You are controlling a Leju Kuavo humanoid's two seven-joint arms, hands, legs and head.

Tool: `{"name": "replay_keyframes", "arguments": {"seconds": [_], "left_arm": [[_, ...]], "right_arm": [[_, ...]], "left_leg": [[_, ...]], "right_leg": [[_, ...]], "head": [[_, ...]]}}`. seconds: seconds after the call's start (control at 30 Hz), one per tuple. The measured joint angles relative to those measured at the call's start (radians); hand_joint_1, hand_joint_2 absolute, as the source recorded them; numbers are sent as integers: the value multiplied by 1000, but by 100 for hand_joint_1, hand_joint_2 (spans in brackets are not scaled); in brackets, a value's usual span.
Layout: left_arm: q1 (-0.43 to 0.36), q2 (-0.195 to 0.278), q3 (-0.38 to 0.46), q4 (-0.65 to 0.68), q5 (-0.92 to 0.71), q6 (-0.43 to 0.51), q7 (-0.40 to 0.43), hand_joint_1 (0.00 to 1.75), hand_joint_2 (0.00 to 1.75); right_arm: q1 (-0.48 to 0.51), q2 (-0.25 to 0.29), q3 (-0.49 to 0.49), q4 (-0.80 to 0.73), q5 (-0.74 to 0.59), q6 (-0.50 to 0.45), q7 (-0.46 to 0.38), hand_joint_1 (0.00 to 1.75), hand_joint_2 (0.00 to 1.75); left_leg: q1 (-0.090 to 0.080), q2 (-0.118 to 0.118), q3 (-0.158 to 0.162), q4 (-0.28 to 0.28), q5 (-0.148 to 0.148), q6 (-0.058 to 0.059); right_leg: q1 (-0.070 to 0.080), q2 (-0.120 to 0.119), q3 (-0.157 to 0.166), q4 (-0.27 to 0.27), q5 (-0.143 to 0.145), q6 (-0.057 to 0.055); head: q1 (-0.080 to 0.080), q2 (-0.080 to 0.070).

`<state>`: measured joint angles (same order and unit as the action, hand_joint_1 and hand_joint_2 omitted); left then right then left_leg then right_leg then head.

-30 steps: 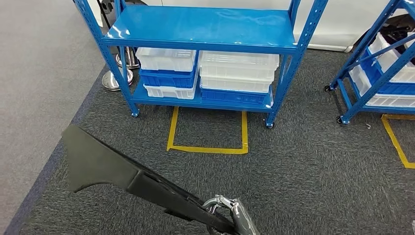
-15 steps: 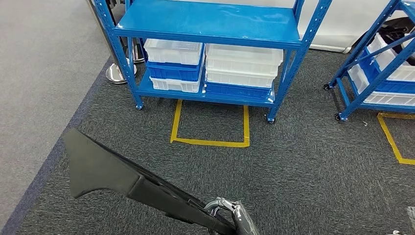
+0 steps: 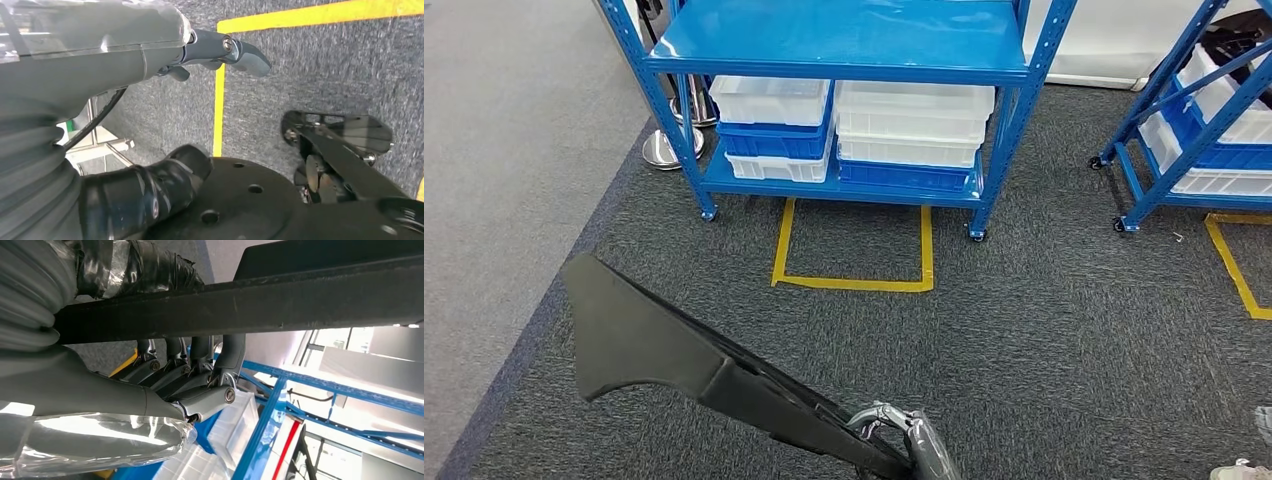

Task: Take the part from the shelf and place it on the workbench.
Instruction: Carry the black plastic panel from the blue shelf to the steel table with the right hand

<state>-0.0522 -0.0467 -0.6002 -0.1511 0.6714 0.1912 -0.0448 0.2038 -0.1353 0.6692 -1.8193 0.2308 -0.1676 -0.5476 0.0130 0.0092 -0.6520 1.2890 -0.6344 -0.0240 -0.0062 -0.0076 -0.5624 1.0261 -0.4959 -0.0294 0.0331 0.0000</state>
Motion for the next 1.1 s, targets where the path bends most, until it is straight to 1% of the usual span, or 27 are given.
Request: {"name": "replay_keyframes", "arguments": {"seconds": [0.03, 0.1, 0.13, 0.17, 0.2, 0.23, 0.3, 0.33, 0.37, 0.43, 0.47, 0.5, 0.53, 0.57, 0.63, 0.67, 0.7, 0.77, 0.8, 0.83, 0.87, 0.93, 0.97, 1.0, 1.03, 1.07, 1.1], "left_arm": [[0, 0, 0, 0, 0, 0, 0, 0, 175], [0, 0, -1, 0, 1, 2, 2, 0, 175], [0, 1, -1, 0, 1, 2, 3, 0, 175], [-1, 2, -1, 0, 2, 2, 4, 0, 175], [-2, 2, -1, 0, 2, 3, 5, 0, 175], [-3, 2, -1, 0, 3, 3, 6, 0, 175], [-3, 2, -2, 0, 5, 5, 8, 0, 175], [-3, 1, -2, 0, 6, 6, 9, 0, 175], [-2, 1, -2, 0, 8, 7, 9, 0, 175], [-2, 1, -2, 0, 11, 9, 10, 0, 175], [-2, 1, -2, 0, 12, 10, 10, 0, 175], [-2, 1, -2, 0, 14, 11, 10, 0, 175], [-1, 1, -2, 0, 14, 12, 10, 0, 175], [-1, 1, -2, 0, 15, 12, 10, 0, 175], [-2, 0, -3, 0, 15, 12, 10, 0, 175], [-4, 0, -3, 0, 15, 12, 10, 0, 175], [-5, 0, -3, 0, 15, 13, 10, 0, 175], [-3, 0, -3, 0, 16, 14, 10, 0, 175], [-2, 1, -4, 0, 16, 15, 10, 0, 175], [-1, 1, -4, 0, 17, 15, 10, 0, 175], [-1, 1, -4, 0, 17, 15, 10, 0, 175], [-3, 1, -5, 0, 17, 15, 10, 0, 175], [-3, 1, -6, 0, 18, 15, 10, 0, 175], [-3, 1, -7, 0, 18, 15, 10, 0, 175], [-2, 1, -7, 0, 18, 15, 10, 0, 175], [-2, 1, -8, 0, 18, 16, 10, 0, 175], [-1, 1, -8, 0, 19, 17, 11, 0, 175]], "right_arm": [[1, 0, 0, 0, 2, -3, 0, 175, 175], [2, 0, 1, 0, 7, -12, -2, 175, 175], [3, 0, 1, 0, 11, -17, -2, 175, 175], [3, -1, 2, 0, 14, -21, -2, 175, 175], [3, -1, 3, 0, 17, -26, -3, 175, 175], [3, -2, 5, 0, 18, -30, -3, 175, 175], [3, -4, 10, -1, 19, -39, -3, 175, 175], [3, -6, 13, -1, 20, -44, -3, 175, 175], [3, -8, 16, -2, 20, -48, -3, 175, 175], [4, -14, 20, -3, 21, -54, -4, 175, 175], [4, -17, 22, -3, 21, -58, -4, 175, 175], [5, -19, 24, -3, 21, -62, -4, 175, 175], [5, -22, 26, -3, 21, -65, -4, 175, 175], [5, -23, 28, -3, 21, -68, -4, 175, 175], [4, -25, 30, -3, 21, -70, -4, 175, 175], [5, -25, 31, -3, 21, -71, -4, 175, 175], [5, -26, 33, -4, 21, -72, -4, 175, 175], [5, -28, 36, -5, 21, -77, -4, 175, 175], [4, -29, 38, -5, 21, -79, -4, 175, 175], [4, -30, 39, -6, 22, -82, -4, 175, 175], [3, -30, 41, -7, 22, -84, -4, 175, 175], [4, -31, 43, -8, 22, -86, -4, 175, 175], [4, -31, 44, -8, 22, -86, -4, 175, 175], [4, -32, 44, -8, 22, -86, -4, 175, 175], [4, -33, 44, -8, 22, -87, -4, 175, 175], [4, -33, 44, -8, 22, -87, -4, 175, 175], [5, -33, 45, -9, 22, -88, -4, 175, 175]], "left_leg": [[0, 0, 12, -20, 22, 2], [-3, 1, 75, -145, 91, 14], [-6, 1, 104, -209, 115, 20], [-8, 2, 122, -253, 127, 25], [-11, 1, 128, -274, 128, 30], [-13, -1, 126, -279, 128, 33], [-9, -7, 127, -290, 138, 42], [-6, -10, 129, -296, 144, 47], [-3, -12, 130, -301, 149, 52], [-3, -16, 124, -301, 153, 57], [-2, -21, 120, -299, 154, 58], [-2, -27, 118, -297, 155, 58], [-1, -34, 117, -294, 155, 57], [0, -43, 116, -290, 153, 55], [2, -60, 111, -276, 148, 44], [2, -68, 105, -269, 146, 36], [2, -75, 100, -264, 146, 28], [5, -89, 91, -265, 151, 15], [7, -87, 88, -262, 149, 10], [7, -76, 81, -248, 138, 5], [7, -60, 65, -215, 116, 2], [7, -29, 11, -96, 50, -2], [7, -24, -16, -34, 24, -3], [7, -22, -32, 3, 14, -3], [7, -19, -29, 5, 24, -1], [5, -15, -6, -34, 50, 4], [2, -4, 30, -100, 85, 11]], "right_leg": [[2, 0, 0, 1, 0, 0], [5, 1, 3, 2, 1, 0], [7, 1, 3, 4, 1, 1], [8, 0, 1, 5, 2, 4], [9, -3, -2, 5, 4, 8], [10, -6, -5, 5, 6, 13], [9, -8, -8, 9, 3, 24], [9, -6, -14, 26, -12, 29], [8, -3, -29, 61, -38, 34], [2, 2, -81, 182, -107, 41], [-1, 3, -105, 238, -130, 44], [-4, 4, -116, 268, -135, 48], [-8, 4, -108, 260, -119, 50], [-13, 8, -82, 213, -88, 53], [-21, 39, -14, 84, -37, 56], [-23, 53, 6, 42, -27, 55], [-21, 63, 14, 24, -27, 51], [-17, 52, 11, 23, -25, 38], [-17, 44, 10, 20, -23, 30], [-17, 34, 10, 17, -20, 22], [-18, 23, 10, 13, -17, 15], [-13, 1, 6, 12, -16, 7], [-9, -11, 4, 12, -16, 6], [-6, -23, 3, 13, -16, 4], [-3, -33, 3, 13, -16, 4], [0, -43, 5, 13, -17, 3], [2, -51, 7, 13, -18, 2]], "head": [[0, 0], [0, 0], [0, 0], [0, 0], [0, 0], [0, 0], [1, 0], [1, 0], [1, 0], [1, 0], [1, 0], [1, 0], [1, 0], [1, 0], [1, 0], [1, 0], [1, 0], [0, 0], [0, 0], [0, 0], [0, 0], [0, 0], [0, 0], [0, 0], [0, 0], [0, 0], [0, 0]]}}
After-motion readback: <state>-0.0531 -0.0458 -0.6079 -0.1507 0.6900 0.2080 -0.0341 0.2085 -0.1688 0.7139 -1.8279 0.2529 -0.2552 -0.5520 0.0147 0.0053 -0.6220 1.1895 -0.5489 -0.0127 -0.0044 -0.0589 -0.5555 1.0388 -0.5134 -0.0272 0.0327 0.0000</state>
